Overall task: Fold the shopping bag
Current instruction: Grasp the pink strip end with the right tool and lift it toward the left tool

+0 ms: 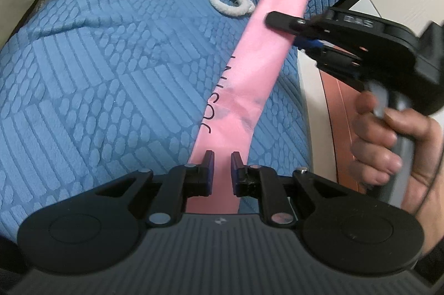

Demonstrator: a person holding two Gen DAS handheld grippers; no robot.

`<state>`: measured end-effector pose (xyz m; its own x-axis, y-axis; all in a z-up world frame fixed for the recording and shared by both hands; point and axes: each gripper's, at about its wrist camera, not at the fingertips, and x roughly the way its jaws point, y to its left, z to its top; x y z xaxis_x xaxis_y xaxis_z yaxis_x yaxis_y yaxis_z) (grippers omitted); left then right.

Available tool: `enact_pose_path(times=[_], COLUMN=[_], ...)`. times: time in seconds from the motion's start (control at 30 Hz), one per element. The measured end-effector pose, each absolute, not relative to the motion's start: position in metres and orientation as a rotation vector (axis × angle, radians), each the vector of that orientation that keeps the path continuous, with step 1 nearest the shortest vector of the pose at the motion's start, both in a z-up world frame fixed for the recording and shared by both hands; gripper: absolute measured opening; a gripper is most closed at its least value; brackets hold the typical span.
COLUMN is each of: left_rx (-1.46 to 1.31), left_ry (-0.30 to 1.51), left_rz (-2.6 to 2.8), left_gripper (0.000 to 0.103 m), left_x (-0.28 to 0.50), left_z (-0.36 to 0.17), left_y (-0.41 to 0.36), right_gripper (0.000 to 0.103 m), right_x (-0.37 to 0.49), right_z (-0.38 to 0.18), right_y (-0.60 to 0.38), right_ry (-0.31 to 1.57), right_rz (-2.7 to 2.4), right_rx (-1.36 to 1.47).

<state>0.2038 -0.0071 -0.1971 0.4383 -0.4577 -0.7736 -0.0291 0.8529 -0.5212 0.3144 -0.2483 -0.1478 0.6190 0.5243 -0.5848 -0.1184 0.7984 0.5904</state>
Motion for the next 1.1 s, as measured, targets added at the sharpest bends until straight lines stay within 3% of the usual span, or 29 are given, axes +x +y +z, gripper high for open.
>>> enact_pose_path(times=[0.4, 1.1], left_rx=[-0.620, -0.714], left_ry=[1.084, 1.065], left_rz=[-0.254, -0.184], left_gripper=[0.017, 0.017], left_x=[0.199, 0.206], left_z=[-0.200, -0.182], left_y=[0.002, 0.041], right_gripper=[0.014, 0.014], right_x=[0.260, 0.196], right_z=[-0.118, -0.130], right_y=[-0.232, -0.210], right_ry=[0.752, 0.791], right_rz=[0.501, 0.587], right_rx=[0.449, 0.354])
